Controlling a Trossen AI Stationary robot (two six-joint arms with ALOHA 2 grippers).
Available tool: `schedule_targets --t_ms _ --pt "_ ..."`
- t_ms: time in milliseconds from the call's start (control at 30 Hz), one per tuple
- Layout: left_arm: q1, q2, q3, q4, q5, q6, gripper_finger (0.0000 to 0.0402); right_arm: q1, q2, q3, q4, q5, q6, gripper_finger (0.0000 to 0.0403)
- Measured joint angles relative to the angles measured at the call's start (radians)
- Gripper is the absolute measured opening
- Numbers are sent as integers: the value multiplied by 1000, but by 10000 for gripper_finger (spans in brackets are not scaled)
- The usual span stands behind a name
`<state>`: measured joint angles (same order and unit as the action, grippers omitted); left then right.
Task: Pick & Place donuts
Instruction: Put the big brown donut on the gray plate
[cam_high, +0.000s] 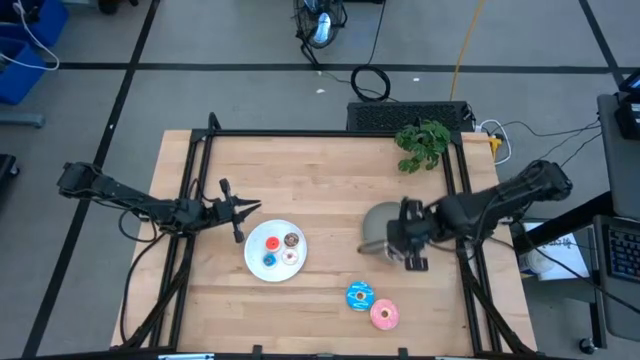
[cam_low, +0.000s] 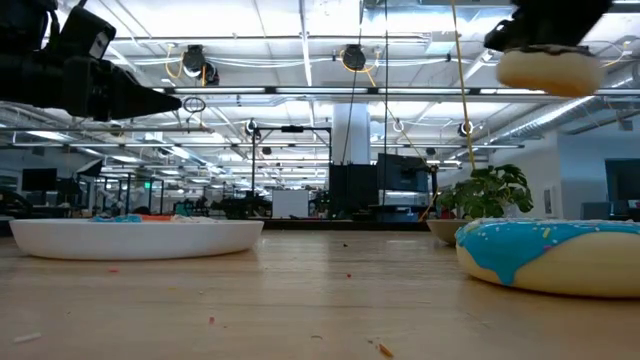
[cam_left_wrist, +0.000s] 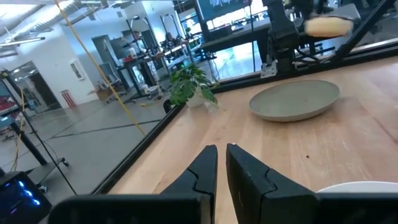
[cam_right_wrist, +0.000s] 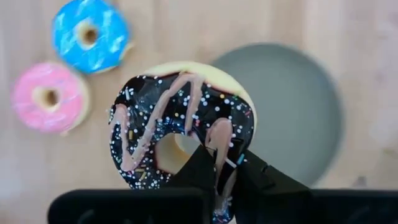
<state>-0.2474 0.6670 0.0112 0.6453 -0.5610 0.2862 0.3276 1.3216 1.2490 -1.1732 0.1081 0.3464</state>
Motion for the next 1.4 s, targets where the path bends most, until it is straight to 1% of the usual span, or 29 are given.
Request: schedule_targets --t_ms 167,267,400,533,667,800,967,1167,1300,1400 --pt "0 0 0 0 0 24 42 -163 1 2 -18 -7 -132 23" --pt "0 0 0 0 0 26 42 -272 13 -19 -9 -34 -198 20" --pt "0 0 0 0 0 26 42 -383 15 -91 67 -39 -245 19" --pt "0 0 0 1 0 33 42 -458 20 -200 172 -85 -263 19" --pt "0 0 0 6 0 49 42 -497 32 -299 251 -89 -265 19" --pt "0 0 0 22 1 60 42 -513 67 -346 294 -88 -255 19" --pt "0 0 0 43 2 60 42 -527 140 -365 344 -84 -235 19" --pt "0 0 0 39 3 60 42 -543 229 -365 363 -80 -238 22" --pt "0 0 0 38 3 59 42 -544 237 -365 363 -79 -237 36" --pt "0 0 0 38 3 59 42 -544 233 -355 343 -79 -228 64"
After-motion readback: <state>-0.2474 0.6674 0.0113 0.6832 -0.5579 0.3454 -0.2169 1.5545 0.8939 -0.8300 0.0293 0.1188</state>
